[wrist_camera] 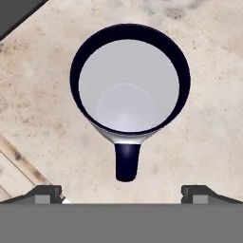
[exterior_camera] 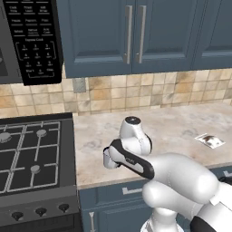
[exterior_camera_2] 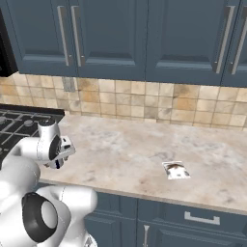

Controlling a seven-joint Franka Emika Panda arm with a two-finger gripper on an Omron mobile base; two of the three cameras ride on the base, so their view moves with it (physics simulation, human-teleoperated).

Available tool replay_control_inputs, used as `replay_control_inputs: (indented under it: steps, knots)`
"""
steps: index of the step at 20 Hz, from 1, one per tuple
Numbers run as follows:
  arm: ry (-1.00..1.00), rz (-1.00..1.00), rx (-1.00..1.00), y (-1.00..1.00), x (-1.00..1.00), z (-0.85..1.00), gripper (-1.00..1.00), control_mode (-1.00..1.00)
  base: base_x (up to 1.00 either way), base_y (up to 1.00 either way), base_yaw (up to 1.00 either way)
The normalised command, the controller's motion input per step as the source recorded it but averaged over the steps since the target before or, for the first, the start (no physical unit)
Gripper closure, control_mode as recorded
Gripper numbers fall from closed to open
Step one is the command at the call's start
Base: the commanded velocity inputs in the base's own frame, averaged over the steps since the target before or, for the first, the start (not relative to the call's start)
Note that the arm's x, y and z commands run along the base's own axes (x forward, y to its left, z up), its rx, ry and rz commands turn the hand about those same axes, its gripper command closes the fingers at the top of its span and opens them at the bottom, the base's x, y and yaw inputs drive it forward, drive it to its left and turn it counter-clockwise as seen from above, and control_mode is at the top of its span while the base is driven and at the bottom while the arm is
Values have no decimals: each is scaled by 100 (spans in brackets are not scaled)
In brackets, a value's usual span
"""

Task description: Pick the mug from the counter and place it inside the microwave. Then close the microwave.

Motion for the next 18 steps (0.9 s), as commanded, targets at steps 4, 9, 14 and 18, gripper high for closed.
replay_control_inputs:
  steps: [4, 9, 14, 18]
  knots:
    - [-2, -1, 0, 4, 7, 0, -100, -100, 0, 0, 0]
    - [-3, -2, 0, 1, 7, 0, -100, -100, 0, 0, 0]
    - [0, -2, 0, 1, 8, 0, -100, -100, 0, 0, 0]
    - [0, 0, 0, 0, 0, -6, -100, -100, 0, 0, 0]
